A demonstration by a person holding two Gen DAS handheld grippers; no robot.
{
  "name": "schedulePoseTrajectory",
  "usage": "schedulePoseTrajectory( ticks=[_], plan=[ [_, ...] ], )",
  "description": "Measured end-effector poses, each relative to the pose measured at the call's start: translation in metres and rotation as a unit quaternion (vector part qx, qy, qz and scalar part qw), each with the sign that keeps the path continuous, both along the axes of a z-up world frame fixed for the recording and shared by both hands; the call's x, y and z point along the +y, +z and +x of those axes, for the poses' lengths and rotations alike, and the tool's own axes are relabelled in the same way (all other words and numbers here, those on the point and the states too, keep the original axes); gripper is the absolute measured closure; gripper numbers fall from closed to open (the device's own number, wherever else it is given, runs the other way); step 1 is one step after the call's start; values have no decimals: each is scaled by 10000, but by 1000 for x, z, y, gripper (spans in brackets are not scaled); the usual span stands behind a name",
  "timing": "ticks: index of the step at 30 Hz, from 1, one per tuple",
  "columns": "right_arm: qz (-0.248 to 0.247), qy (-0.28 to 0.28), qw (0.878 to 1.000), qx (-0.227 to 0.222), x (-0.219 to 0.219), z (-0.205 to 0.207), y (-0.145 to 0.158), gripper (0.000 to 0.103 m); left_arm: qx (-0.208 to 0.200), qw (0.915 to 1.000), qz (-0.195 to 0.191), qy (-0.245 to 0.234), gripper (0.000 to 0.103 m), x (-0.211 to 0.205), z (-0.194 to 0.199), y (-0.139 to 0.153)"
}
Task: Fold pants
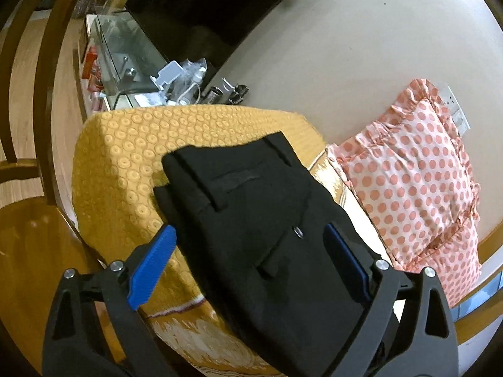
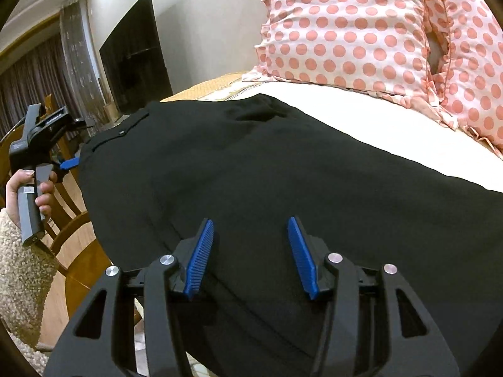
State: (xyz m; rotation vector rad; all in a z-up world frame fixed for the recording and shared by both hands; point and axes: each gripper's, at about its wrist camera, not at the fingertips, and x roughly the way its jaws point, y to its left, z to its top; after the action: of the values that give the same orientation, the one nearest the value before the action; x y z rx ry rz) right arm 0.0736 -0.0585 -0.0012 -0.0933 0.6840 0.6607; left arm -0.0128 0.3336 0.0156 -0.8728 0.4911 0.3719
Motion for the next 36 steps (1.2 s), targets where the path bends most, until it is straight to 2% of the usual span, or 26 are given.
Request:
schedulePoseTrajectory(
  ticks=[3,5,9,11,13,15,18,19,22,23,24,25,26,27,28,32,35,36],
  plan=[
    [19,1,10000,7,0,-1,-1,49,-133,9991,-290,-272,9,-14,-6,-2],
    [26,4,10000,10,2,-2,-1,48,-103,9987,-300,-403,9,-29,-8,-1],
    [34,23,10000,15,2,-1,-1,47,-291,9896,-666,-1238,9,-64,-4,-5],
    [39,22,10000,15,2,-1,-1,47,-273,9883,-607,-1376,9,-73,0,-5],
    [37,21,10000,13,2,-1,-1,47,-337,9878,-723,-1339,11,-71,2,-6],
    [38,21,10000,4,1,-2,-1,47,-465,9882,-976,-1083,17,-60,1,-7],
    [66,2,10000,-5,2,-3,-1,47,-411,9937,-877,-571,21,-41,1,-8],
    [82,-4,10000,-8,1,-3,-1,47,-351,9946,-869,-448,25,-35,2,-11],
    [149,-44,9999,-21,-1,-5,-2,47,-331,9950,-907,-272,30,-26,13,-13],
    [199,-71,9998,-17,-3,-5,-1,47,-259,9959,-829,-239,33,-28,17,-12],
    [256,-99,9996,-11,-7,-6,-1,47,-137,9973,-696,-213,42,-32,24,-11],
    [344,-141,9993,-22,-13,-8,1,47,-11,9981,-589,-179,61,-32,29,-11],
    [401,-183,9990,-48,-18,-9,2,47,126,9986,-503,-112,75,-32,33,-12],
    [452,-234,9987,-89,-25,-11,4,47,180,9988,-437,-105,82,-32,35,-12],
    [508,-305,9981,-146,-34,-14,7,47,212,9992,-312,-101,85,-33,34,-9],
    [773,-711,9938,-355,-78,-23,18,41,379,9951,882,-232,88,-59,42,32],
    [954,-1091,9883,-481,-111,-28,23,40,222,9841,1657,-597,88,-101,54,72],
    [1010,-1226,9860,-506,-122,-29,24,40,127,9767,1971,-837,88,-125,64,89]
  ],
)
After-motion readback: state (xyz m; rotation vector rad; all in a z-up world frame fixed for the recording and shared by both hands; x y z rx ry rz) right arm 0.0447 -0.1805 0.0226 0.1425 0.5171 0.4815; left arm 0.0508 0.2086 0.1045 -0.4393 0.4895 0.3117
